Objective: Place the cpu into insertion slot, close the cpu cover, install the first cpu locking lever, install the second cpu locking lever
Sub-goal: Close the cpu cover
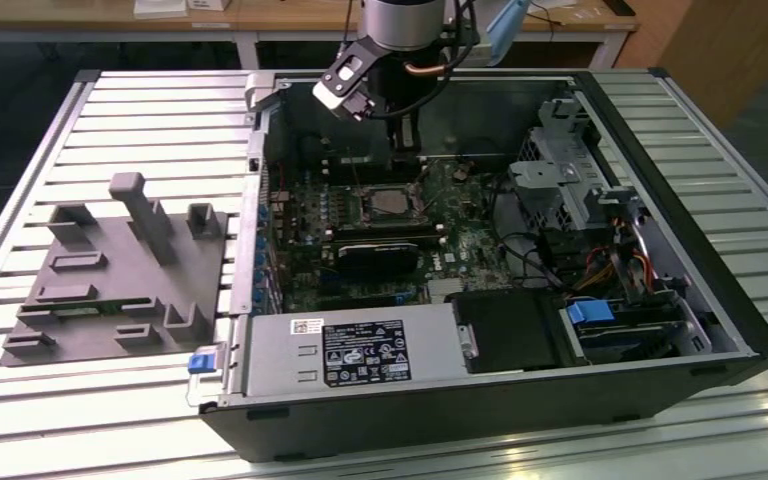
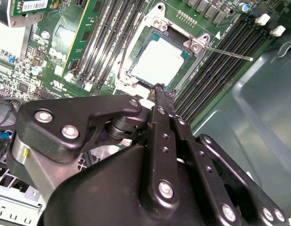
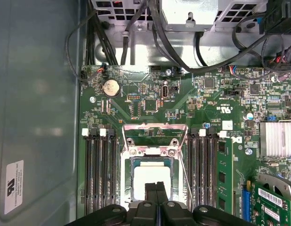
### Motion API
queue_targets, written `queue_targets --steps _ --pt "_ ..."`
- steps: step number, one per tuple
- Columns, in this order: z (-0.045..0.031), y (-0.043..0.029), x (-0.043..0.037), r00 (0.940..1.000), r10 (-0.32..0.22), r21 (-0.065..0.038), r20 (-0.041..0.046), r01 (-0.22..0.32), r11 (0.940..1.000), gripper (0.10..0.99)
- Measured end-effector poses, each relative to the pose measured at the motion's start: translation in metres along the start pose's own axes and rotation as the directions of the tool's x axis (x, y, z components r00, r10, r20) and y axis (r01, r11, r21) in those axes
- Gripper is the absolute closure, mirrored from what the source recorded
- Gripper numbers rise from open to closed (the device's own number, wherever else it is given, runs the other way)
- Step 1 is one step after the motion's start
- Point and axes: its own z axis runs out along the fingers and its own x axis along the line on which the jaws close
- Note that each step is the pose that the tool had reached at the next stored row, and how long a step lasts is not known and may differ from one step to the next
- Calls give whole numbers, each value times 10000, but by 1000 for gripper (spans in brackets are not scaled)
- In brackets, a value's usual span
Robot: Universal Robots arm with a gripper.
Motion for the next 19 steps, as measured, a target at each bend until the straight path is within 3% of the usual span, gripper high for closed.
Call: queue_targets --steps 6,19 --pt "-5 0 0 10000 -1 1 2 1 10000 984" --pt "-140 9 0 10000 0 -1 -4 0 10000 984"
